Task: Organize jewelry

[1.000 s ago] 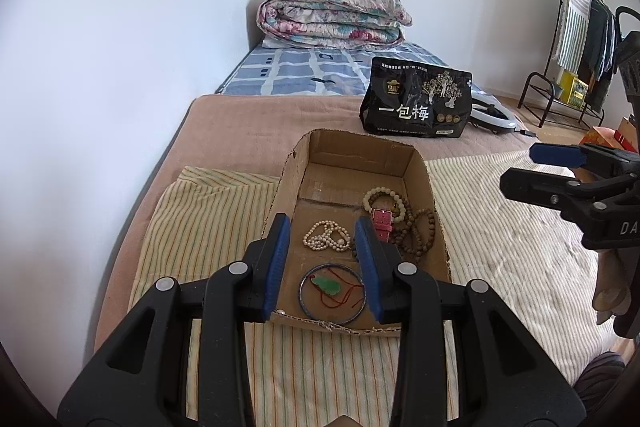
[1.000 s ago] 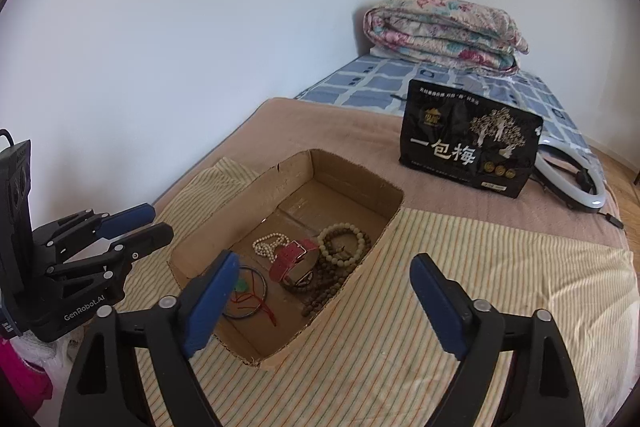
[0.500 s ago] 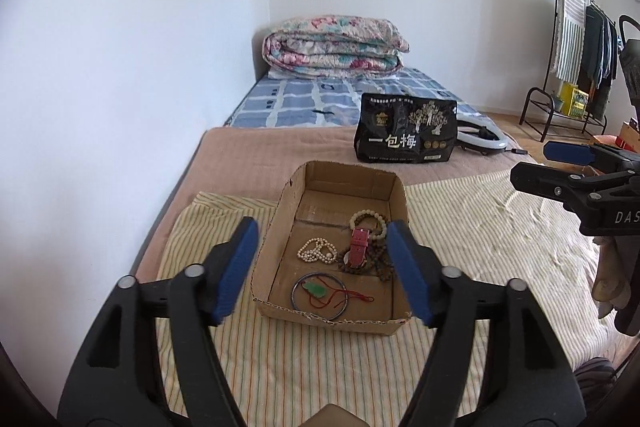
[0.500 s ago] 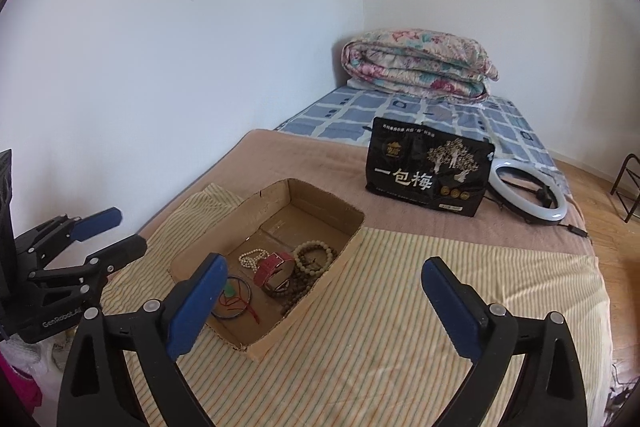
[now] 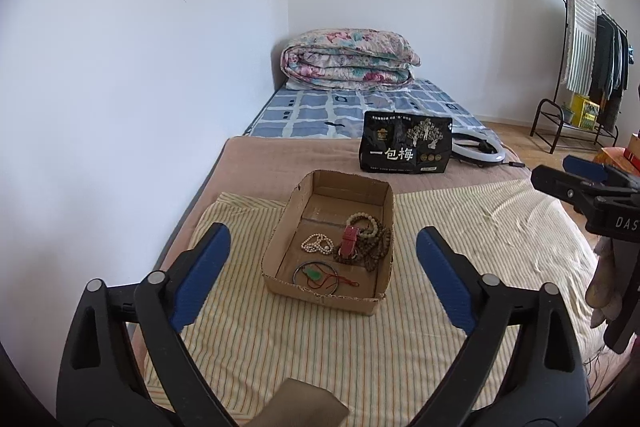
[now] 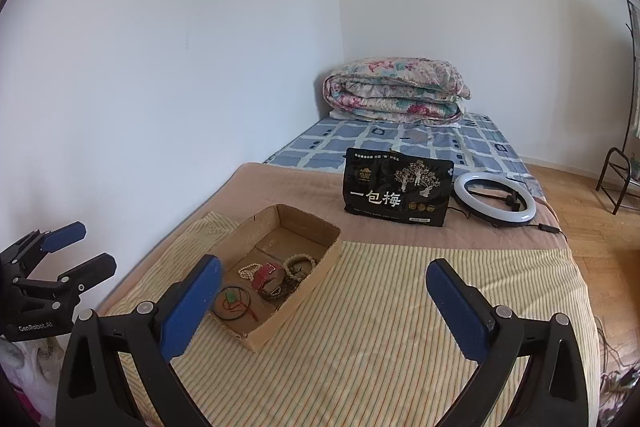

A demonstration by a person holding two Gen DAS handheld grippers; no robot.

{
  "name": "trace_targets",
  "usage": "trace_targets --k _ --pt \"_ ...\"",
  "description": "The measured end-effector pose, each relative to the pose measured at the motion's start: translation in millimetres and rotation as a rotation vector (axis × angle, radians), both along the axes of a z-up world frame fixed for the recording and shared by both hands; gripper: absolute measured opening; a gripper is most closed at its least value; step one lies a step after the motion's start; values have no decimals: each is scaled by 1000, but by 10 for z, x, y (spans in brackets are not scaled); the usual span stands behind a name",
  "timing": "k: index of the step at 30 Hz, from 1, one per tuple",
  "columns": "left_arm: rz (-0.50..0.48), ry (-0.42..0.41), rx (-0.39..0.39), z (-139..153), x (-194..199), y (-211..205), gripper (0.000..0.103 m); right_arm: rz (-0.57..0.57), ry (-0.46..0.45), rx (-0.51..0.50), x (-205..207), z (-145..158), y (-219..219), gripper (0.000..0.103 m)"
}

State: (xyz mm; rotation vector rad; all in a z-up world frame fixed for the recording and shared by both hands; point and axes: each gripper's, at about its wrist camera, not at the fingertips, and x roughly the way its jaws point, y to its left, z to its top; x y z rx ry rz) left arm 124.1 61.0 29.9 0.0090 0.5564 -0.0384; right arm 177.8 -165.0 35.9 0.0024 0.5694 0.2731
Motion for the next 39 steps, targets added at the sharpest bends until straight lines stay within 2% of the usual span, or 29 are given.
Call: trace_targets --k 4,10,16,22,39 --pt "17 -24 12 141 -140 -34 102 -12 -3 21 -115 38 -66 103" --pt "25 -54 38 244 -253 -92 103 -25 -22 14 -293 51 -122 103" --pt "18 -49 57 223 -293 -164 103 -32 2 28 -327 2 -167 103" --pt "28 -26 37 185 -277 -143 103 -42 0 35 -354 3 -202 103" --pt "31 -30 38 167 -272 -106 103 -55 4 9 -369 -8 -177 103"
